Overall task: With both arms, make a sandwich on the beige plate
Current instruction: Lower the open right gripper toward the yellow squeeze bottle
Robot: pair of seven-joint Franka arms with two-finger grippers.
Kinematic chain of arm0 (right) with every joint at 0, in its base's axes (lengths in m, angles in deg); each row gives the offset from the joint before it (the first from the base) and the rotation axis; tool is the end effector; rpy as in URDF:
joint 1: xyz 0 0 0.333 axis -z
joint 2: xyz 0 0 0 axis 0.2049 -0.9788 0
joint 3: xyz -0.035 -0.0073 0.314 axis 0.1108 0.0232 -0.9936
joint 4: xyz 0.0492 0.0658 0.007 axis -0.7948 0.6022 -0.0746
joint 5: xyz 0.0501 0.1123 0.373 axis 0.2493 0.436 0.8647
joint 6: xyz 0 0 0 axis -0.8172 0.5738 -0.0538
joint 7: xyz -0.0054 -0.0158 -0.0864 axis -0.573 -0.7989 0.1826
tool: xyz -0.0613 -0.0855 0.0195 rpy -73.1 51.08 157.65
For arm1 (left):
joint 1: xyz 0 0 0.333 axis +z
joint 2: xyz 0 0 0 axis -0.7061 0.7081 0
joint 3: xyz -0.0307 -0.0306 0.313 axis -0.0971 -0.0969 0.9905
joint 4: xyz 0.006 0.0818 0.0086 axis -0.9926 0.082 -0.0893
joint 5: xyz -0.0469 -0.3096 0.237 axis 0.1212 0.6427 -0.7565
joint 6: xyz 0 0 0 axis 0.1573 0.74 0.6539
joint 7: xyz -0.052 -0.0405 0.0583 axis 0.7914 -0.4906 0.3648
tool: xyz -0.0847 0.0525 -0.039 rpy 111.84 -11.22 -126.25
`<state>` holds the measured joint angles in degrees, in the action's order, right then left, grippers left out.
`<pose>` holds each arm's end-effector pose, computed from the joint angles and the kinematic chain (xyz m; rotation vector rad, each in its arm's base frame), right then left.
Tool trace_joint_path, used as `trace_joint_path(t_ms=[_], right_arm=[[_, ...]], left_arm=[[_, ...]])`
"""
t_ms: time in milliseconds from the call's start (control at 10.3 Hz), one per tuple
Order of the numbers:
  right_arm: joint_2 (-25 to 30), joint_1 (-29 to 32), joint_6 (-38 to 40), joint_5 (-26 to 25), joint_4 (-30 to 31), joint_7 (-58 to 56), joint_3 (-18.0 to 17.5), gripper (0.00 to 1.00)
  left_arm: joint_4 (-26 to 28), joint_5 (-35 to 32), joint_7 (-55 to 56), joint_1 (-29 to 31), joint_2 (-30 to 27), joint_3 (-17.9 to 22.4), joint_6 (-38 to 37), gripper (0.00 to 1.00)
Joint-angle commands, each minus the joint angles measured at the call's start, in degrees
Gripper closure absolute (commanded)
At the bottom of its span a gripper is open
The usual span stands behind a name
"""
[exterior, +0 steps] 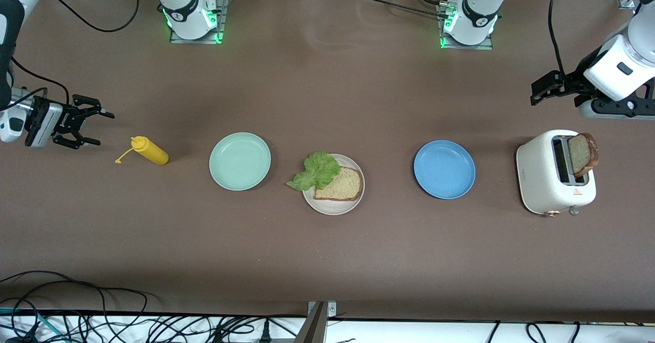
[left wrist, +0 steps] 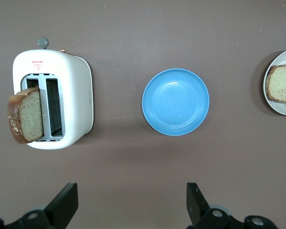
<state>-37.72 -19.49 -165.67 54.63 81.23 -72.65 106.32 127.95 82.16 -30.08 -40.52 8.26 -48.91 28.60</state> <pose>0.5057 -0.2118 0.2909 -2.2848 -1.1550 -0.3947 0.5503 -0.0390 0.5916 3.1256 -0.0168 -0.1335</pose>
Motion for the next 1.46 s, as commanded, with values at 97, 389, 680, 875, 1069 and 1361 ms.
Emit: trace_joint_path(t_ms=[97, 389, 680, 875, 1069, 1361], right_arm=[[-2.35, 3.18, 0.30, 7.82, 3.09, -14.97, -2.07, 0.00], [-3.75, 15.20, 1.18, 10.56, 2.66, -20.80, -15.06, 0.00], [-6.39, 18.40, 1.27, 13.54, 2.48, -27.12, -19.23, 0.00], [-7.62, 18.40, 1.18, 16.00, 1.61, -29.24, -20.89, 0.00], [-8.94, 18.48, 1.18, 17.07, 0.81, -30.04, -22.29, 0.00], [-10.35, 18.40, 1.18, 19.35, 0.02, -31.01, -23.18, 0.06]], left_arm=[[-1.53, -0.66, 0.19, 0.08, 0.51, -0.24, -1.28, 0.00], [-1.62, -0.66, 0.19, 0.08, 0.51, -0.16, -1.28, 0.00], [-1.62, -0.75, 0.19, 0.08, 0.51, -0.16, -1.28, 0.00], [-1.62, -0.75, 0.19, 0.08, 0.51, -0.16, -1.28, 0.00], [-1.62, -0.75, 0.19, 0.08, 0.51, -0.16, -1.28, 0.00], [-1.62, -0.66, 0.19, 0.08, 0.51, -0.16, -1.28, 0.00]])
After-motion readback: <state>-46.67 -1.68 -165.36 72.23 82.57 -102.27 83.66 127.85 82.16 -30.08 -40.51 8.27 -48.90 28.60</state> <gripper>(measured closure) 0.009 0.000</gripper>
